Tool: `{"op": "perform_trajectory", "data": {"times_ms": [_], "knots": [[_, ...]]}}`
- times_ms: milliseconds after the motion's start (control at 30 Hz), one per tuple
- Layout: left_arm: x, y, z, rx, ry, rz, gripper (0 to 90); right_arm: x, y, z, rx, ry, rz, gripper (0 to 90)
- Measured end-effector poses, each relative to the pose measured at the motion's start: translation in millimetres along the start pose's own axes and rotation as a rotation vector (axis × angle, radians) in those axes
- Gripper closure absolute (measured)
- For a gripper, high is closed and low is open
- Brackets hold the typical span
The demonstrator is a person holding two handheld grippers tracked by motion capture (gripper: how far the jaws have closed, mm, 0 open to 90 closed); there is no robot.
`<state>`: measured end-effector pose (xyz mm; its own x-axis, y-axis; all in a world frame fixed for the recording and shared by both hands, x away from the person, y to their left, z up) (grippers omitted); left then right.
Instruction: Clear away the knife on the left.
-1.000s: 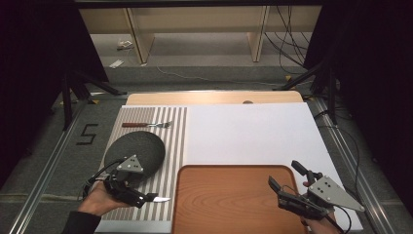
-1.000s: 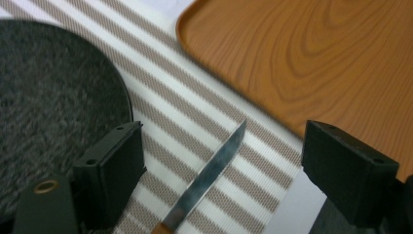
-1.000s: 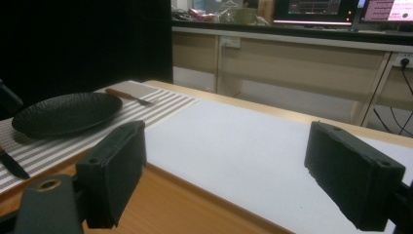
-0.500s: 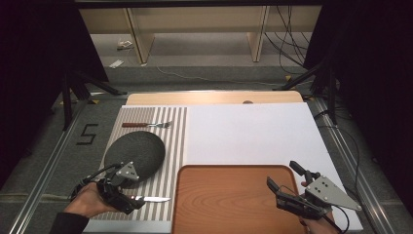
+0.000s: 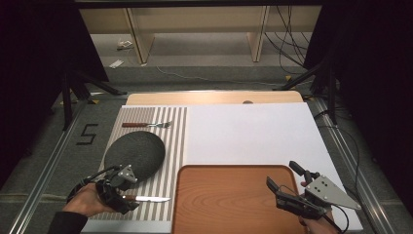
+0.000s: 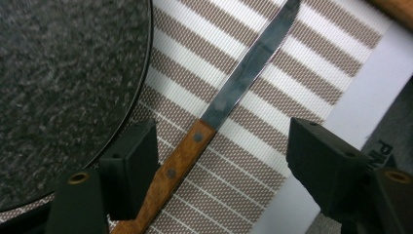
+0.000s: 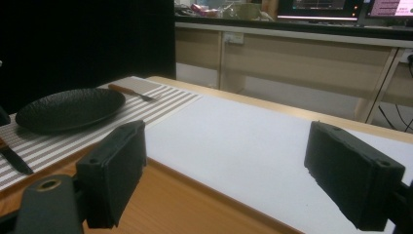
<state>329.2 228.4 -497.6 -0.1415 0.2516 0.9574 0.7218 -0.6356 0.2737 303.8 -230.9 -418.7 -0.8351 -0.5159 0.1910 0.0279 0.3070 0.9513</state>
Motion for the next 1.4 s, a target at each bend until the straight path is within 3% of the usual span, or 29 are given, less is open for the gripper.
{"op": "perform_trajectory", "data": {"times_ms": [167,500,767,967,1267,1400], "knots": [[-5.6,-2.0,5.7,-0.023,0.037,0.036,30.4,-0.7,-0.2,0.0,-0.002,0.003,-0.002,16.4],[-14.4,-1.0,7.6,-0.045,0.039,0.088,39.8,-0.7,-0.9,0.0,-0.017,0.007,0.005,16.6],[-19.1,0.4,9.9,-0.071,0.079,0.132,44.4,-0.9,-0.8,0.7,-0.017,0.008,0.007,16.7],[-21.3,1.3,10.5,-0.082,0.082,0.152,47.9,-0.8,-0.8,0.7,-0.016,0.008,0.008,17.1],[-22.5,1.8,12.7,-0.061,0.05,0.189,52.2,-1.5,-0.7,2.0,-0.014,0.017,0.009,17.3],[-21.9,3.0,16.2,-0.069,0.051,0.198,59.4,-1.5,-0.7,2.4,-0.012,0.017,0.007,17.4]]}}
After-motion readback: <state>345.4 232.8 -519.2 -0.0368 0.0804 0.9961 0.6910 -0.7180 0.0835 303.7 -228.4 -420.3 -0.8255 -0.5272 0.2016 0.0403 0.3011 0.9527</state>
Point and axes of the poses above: each handheld gripper's, and its own axes: x roughly backward along the jaws, y roughly out of its top, z roughly to its left, the point moved 6 cm from there along -x, roughly forward along the jaws, and after that the axes turned 13 degrees about x, right-handed, at the moved point
